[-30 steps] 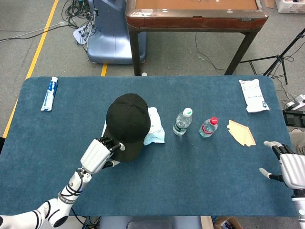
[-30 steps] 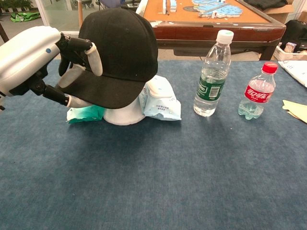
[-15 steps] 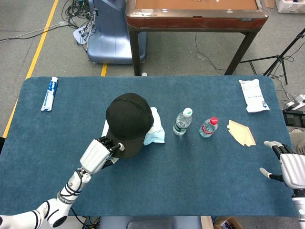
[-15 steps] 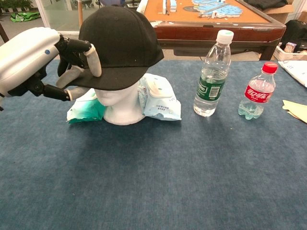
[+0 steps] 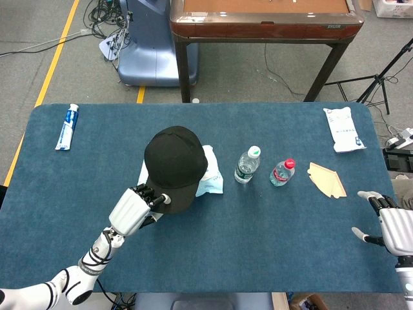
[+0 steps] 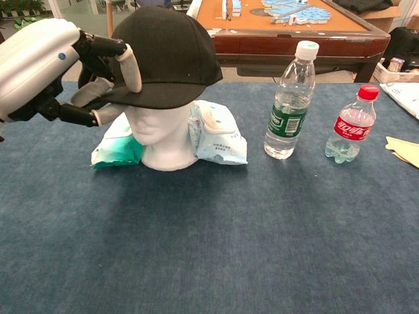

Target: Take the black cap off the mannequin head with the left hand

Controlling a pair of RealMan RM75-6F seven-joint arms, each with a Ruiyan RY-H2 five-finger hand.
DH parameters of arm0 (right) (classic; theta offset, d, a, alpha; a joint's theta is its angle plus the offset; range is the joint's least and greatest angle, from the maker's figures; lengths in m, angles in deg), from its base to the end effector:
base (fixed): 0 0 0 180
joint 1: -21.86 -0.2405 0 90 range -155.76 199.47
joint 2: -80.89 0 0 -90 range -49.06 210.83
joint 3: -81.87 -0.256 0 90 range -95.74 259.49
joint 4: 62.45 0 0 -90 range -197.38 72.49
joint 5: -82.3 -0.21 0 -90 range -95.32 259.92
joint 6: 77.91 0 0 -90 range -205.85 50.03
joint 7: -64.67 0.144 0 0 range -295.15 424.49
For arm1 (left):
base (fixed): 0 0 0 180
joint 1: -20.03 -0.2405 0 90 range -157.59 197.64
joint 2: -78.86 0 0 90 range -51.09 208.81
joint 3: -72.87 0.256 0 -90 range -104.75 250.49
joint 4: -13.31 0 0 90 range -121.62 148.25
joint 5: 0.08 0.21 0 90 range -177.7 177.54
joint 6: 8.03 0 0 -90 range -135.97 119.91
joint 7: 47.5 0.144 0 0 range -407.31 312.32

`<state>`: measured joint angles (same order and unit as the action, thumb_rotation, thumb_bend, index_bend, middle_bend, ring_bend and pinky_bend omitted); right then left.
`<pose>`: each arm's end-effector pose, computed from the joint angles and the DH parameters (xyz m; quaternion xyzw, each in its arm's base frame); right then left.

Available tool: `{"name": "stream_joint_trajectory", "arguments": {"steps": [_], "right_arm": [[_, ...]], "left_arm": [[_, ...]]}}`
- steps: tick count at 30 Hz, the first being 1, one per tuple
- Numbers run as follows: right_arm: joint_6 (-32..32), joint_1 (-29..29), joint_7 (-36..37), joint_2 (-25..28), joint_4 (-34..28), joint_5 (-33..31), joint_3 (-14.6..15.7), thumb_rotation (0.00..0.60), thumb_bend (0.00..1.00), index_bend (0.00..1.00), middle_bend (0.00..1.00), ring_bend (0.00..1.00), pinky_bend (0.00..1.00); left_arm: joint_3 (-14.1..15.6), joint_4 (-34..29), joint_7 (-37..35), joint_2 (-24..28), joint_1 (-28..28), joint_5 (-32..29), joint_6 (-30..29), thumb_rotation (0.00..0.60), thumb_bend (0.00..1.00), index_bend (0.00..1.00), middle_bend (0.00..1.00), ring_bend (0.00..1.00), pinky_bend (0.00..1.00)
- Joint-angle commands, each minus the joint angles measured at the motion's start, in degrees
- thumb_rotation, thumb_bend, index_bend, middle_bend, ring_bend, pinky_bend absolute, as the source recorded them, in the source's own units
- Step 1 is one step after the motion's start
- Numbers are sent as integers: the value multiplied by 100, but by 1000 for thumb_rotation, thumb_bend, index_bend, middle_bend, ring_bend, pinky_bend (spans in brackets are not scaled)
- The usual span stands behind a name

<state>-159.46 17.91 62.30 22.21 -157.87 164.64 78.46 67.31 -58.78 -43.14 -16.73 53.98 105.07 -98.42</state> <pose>-0.3207 -0.1772 0.1814 0.5961 -0.3961 0.3363 0.6121 -0.1304 0.2791 0.0177 -0.6761 -0.1440 -0.6278 0.3578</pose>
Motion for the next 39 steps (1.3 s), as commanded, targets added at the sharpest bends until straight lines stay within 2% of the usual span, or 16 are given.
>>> {"name": "stream_joint_trajectory", "arguments": {"steps": [1, 24, 39], "right_arm": [[-5, 3, 2, 1, -2, 9, 5, 600, 118, 259, 279, 263, 566], [-22, 12, 30, 3, 1, 48, 18, 600, 118, 259, 279, 263, 566], [29, -10, -89, -19, -8, 4, 18, 600, 118, 258, 279, 263, 566]], "left_arm": [[-24, -50, 73, 24, 28, 21, -4, 600, 511, 641, 945, 693, 675], [-404, -537, 673, 381, 273, -158, 204, 600, 511, 651, 953, 699, 680], [-714, -1022, 1057, 836, 474, -461, 590, 600, 511, 652, 954, 700, 681]]}}
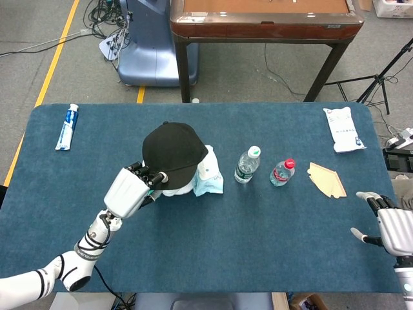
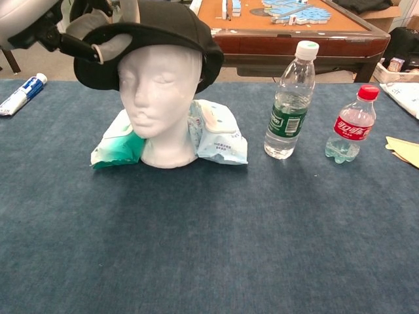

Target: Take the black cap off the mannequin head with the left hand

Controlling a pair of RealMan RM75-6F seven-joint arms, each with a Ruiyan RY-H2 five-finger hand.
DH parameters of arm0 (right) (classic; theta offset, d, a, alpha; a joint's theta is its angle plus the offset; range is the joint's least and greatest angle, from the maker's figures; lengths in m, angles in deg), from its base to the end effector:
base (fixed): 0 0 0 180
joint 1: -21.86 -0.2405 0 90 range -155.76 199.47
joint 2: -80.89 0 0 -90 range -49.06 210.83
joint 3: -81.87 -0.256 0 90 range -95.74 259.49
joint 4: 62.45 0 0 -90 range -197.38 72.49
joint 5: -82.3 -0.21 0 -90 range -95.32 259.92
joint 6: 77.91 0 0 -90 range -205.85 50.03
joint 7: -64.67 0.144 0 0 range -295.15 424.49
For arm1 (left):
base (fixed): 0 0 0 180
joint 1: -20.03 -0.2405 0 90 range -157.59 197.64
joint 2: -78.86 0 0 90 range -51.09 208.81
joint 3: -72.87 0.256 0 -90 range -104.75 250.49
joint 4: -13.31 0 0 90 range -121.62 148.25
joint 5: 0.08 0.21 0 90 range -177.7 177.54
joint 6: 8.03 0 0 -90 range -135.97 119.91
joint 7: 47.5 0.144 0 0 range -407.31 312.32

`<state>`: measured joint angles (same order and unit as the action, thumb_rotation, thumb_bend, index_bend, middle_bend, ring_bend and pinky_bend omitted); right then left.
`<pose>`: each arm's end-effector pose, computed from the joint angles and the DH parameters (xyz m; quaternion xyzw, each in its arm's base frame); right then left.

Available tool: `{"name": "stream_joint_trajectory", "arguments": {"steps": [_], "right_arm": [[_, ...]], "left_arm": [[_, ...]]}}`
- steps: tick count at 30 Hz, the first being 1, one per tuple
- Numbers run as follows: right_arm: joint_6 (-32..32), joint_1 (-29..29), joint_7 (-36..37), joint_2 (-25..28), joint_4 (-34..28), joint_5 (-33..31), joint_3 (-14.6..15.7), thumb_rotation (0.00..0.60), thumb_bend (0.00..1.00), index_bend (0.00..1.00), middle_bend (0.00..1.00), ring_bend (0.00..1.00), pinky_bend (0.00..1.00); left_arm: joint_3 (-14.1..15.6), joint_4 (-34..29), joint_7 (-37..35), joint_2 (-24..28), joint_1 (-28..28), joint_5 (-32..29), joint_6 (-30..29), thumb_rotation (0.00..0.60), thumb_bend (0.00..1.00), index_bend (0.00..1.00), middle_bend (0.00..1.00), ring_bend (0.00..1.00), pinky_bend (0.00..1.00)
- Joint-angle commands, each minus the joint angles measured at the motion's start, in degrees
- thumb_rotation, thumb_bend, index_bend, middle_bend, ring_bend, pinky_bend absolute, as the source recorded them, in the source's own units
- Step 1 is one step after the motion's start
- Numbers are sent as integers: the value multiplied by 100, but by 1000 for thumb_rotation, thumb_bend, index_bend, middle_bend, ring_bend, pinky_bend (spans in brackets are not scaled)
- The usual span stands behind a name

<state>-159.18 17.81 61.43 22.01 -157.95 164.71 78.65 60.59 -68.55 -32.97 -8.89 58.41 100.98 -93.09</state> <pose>-0.3204 -0.1770 0.1790 0.6006 -0.3947 0.3313 0.6113 -0.0947 0.3113 0.0619 -0.6689 -0.0833 -0.6119 0.4138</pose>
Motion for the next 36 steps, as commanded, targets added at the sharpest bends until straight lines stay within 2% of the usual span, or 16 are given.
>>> {"name": "stream_joint_trajectory", "arguments": {"steps": [1, 21, 28, 36], "right_arm": [[4, -2, -3, 0, 3, -6, -2, 600, 118, 258, 280, 263, 566], [43, -18, -32, -2, -2, -44, -5, 600, 117, 258, 280, 263, 566], [40, -15, -5, 7, -2, -39, -4, 600, 118, 258, 279, 263, 566], [50, -17, 26, 18, 2, -47, -6, 600, 118, 258, 279, 263, 566]], "left_arm": [[-66, -71, 57, 85, 48, -93, 96, 600, 511, 652, 955, 700, 681], [-148, -449, 335, 320, 106, -153, 90, 600, 511, 653, 955, 700, 681], [-283, -552, 467, 370, 217, -303, 251, 600, 511, 653, 955, 700, 681], [-532, -539, 603, 487, 354, -778, 575, 600, 511, 653, 955, 700, 681]]}}
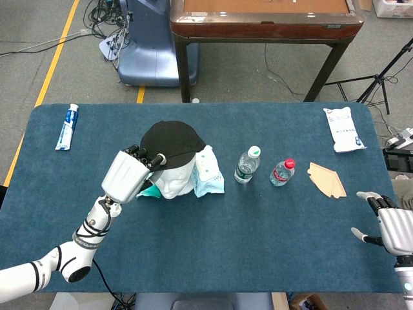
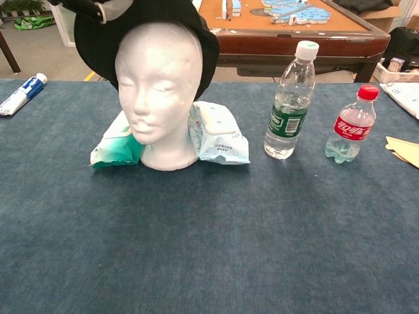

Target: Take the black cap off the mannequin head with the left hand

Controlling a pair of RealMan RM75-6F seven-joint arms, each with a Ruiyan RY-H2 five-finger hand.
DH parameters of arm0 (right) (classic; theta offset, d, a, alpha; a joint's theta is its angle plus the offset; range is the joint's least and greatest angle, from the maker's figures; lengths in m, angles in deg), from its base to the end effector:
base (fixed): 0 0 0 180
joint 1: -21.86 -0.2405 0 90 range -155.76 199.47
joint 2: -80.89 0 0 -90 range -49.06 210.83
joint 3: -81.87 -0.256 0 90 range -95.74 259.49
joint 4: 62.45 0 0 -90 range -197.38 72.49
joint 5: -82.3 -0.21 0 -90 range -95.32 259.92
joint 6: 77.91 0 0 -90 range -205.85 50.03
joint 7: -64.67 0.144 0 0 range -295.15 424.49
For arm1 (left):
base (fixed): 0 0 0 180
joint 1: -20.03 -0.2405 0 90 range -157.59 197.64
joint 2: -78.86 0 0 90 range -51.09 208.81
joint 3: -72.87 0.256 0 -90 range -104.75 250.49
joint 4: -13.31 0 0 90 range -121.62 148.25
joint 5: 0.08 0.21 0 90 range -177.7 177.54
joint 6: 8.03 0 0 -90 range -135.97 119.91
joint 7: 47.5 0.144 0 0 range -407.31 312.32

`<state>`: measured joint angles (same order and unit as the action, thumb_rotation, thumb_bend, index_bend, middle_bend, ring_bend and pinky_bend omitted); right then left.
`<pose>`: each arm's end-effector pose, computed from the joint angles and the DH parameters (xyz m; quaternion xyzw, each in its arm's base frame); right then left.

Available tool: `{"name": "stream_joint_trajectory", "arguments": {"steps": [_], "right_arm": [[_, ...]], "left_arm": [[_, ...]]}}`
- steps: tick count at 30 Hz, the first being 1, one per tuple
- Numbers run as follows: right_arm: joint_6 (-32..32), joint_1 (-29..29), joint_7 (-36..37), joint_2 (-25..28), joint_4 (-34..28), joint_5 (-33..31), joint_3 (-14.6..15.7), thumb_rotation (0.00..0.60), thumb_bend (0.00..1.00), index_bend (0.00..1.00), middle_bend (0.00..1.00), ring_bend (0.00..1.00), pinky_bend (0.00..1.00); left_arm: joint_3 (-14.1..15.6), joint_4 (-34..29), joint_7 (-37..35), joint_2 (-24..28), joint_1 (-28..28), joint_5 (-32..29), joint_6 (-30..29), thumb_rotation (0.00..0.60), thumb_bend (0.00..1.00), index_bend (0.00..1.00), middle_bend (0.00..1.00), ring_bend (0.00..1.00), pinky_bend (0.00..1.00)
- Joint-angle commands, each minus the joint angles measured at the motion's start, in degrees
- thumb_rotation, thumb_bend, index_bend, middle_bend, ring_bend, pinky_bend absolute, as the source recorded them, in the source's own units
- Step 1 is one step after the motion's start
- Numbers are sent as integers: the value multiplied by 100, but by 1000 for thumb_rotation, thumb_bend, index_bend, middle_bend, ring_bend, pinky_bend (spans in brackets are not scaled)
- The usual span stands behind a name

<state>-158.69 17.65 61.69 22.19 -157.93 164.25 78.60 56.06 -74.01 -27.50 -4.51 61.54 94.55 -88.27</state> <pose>-0.3216 -0.1779 0.1795 0.5996 -0.3982 0.3290 0.6113 -0.0712 0.3345 0.0875 -0.6630 -0.0757 -0.5941 0.4491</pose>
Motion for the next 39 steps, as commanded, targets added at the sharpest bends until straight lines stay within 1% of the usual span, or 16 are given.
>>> {"name": "stream_joint_trajectory", "arguments": {"steps": [1, 6, 14, 22, 27, 30, 34, 39], "right_arm": [[2, -1, 1, 1, 0, -1, -1, 600, 118, 258, 279, 263, 566], [12, -6, -18, -4, 5, -11, -1, 600, 117, 258, 279, 263, 566], [31, -15, -49, -12, 4, -29, -2, 600, 118, 258, 279, 263, 566], [31, -16, -72, -19, -4, -32, 1, 600, 118, 259, 279, 263, 566], [19, -10, -64, -19, -4, -29, 1, 600, 117, 259, 279, 263, 566], [24, -12, -91, -26, -4, -33, 3, 600, 117, 258, 279, 263, 566], [31, -17, -131, -42, -6, -45, 3, 600, 118, 258, 280, 263, 566], [51, -25, -172, -54, -11, -68, 2, 600, 117, 259, 279, 263, 566]], "left_arm": [[-104, 11, 78, 68, 51, -194, 127, 600, 511, 653, 955, 700, 681], [-219, 28, 125, 158, 82, -473, 236, 600, 511, 653, 955, 700, 681], [-368, 316, 198, 307, 74, -877, 293, 600, 511, 653, 955, 700, 681], [-299, 874, 220, 534, 3, -858, 182, 600, 510, 653, 955, 700, 681], [-63, 1407, 200, 704, -132, -639, 36, 600, 510, 653, 956, 700, 681], [166, 1775, 196, 747, -263, -504, -32, 600, 509, 653, 956, 700, 681], [576, 2270, 118, 756, -488, -317, -43, 600, 508, 653, 957, 700, 681], [1085, 2584, 179, 763, -799, -153, 57, 600, 504, 654, 959, 700, 682]]}}
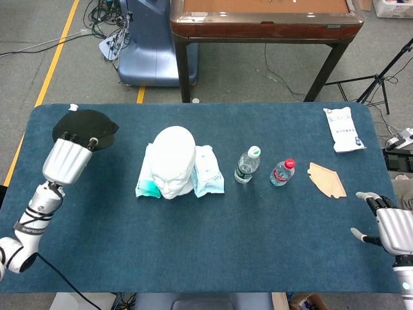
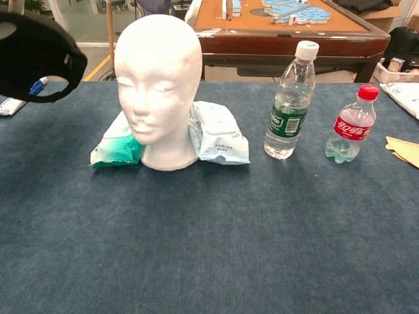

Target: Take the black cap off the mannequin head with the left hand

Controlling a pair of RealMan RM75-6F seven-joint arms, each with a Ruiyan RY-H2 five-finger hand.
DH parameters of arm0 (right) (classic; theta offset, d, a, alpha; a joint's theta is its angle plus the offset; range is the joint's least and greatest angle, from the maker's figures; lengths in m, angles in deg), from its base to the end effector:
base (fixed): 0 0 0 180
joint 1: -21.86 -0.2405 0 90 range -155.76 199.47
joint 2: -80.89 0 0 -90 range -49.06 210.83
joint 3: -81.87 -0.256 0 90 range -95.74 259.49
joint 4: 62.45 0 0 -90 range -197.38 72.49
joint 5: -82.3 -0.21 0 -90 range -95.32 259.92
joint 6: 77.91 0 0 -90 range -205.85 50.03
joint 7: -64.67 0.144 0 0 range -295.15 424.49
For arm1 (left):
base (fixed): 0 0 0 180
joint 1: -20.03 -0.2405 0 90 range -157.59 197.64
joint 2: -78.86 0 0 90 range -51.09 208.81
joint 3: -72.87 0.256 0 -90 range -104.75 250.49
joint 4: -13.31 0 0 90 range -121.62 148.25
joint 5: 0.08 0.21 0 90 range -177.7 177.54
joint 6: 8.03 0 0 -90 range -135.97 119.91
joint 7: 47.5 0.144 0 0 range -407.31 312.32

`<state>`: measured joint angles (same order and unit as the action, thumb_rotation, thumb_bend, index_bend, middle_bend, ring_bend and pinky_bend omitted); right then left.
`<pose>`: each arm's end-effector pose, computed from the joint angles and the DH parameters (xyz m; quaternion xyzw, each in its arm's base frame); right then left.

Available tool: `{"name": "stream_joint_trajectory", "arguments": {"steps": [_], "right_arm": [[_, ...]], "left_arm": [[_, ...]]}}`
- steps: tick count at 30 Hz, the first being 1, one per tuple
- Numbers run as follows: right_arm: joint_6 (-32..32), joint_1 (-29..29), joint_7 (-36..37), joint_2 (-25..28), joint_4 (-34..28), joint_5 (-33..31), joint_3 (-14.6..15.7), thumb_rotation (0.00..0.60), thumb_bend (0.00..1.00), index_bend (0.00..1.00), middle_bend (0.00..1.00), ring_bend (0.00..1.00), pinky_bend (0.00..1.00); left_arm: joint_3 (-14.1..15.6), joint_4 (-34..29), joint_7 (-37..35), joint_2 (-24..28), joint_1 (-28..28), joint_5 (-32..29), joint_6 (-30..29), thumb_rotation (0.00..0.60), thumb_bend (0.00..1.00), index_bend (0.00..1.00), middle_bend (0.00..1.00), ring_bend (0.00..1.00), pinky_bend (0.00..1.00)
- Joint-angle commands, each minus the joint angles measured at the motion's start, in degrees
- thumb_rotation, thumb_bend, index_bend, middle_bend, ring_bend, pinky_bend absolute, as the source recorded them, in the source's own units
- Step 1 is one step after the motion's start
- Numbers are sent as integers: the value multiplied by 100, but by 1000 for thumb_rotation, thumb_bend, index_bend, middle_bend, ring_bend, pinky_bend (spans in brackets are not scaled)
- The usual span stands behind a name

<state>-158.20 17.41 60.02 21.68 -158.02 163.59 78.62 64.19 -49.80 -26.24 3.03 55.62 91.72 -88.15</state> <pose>-0.3220 -0.1789 0.1759 0.6027 -0.3968 0.3199 0.6140 -0.2196 0.3688 0.1464 -0.7078 0.0299 -0.3546 0.6102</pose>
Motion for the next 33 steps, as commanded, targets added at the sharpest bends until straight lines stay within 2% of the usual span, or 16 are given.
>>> {"name": "stream_joint_trajectory", "arguments": {"steps": [1, 6, 9, 11, 14, 18, 20, 22, 24, 26, 29, 33], "right_arm": [[4, -2, -13, -5, -2, -5, 0, 600, 117, 258, 279, 263, 566], [21, -12, -49, -19, -5, -13, 2, 600, 118, 258, 280, 263, 566], [25, -15, -69, -26, -7, -8, 7, 600, 118, 258, 279, 263, 566], [28, -18, -87, -34, -7, -9, 8, 600, 117, 259, 279, 263, 566], [41, -24, -111, -38, -13, -8, 15, 600, 118, 259, 279, 263, 566], [42, -25, -114, -40, -14, -13, 14, 600, 118, 258, 279, 263, 566], [48, -28, -116, -40, -14, -31, 6, 600, 117, 258, 280, 263, 566], [57, -32, -120, -40, -13, -40, 4, 600, 117, 259, 280, 263, 566], [62, -36, -127, -41, -12, -41, 5, 600, 117, 259, 279, 263, 566], [59, -35, -127, -42, -15, -31, 10, 600, 117, 259, 279, 263, 566], [51, -33, -127, -43, -15, -24, 12, 600, 117, 258, 279, 263, 566], [47, -32, -120, -43, -16, -30, 9, 600, 118, 259, 279, 263, 566]], "left_arm": [[373, 183, 113, -6, -303, 129, 63, 600, 503, 654, 959, 700, 682], [601, -309, 770, 3, -733, -161, 182, 600, 502, 641, 914, 668, 685], [718, -972, 1446, 116, -991, -454, 327, 600, 496, 623, 856, 626, 684], [782, -1562, 1925, 235, -1156, -793, 510, 600, 458, 582, 811, 594, 684], [846, -2328, 2611, 427, -1287, -1277, 755, 600, 358, 486, 748, 544, 683], [885, -3021, 3296, 563, -1411, -1784, 814, 600, 203, 351, 661, 497, 682], [892, -3486, 3609, 626, -1498, -2244, 837, 600, 106, 269, 575, 455, 681], [930, -3981, 3956, 742, -1527, -2735, 912, 600, 32, 148, 446, 389, 674], [985, -4500, 4254, 881, -1502, -3186, 983, 600, 4, 55, 363, 344, 666], [1060, -4839, 4447, 992, -1469, -3435, 988, 600, 0, 13, 328, 321, 660], [1164, -5070, 4505, 1068, -1455, -3508, 934, 600, 0, 0, 305, 312, 655], [1290, -5083, 4475, 1100, -1527, -3295, 678, 600, 0, 6, 302, 316, 654]]}}
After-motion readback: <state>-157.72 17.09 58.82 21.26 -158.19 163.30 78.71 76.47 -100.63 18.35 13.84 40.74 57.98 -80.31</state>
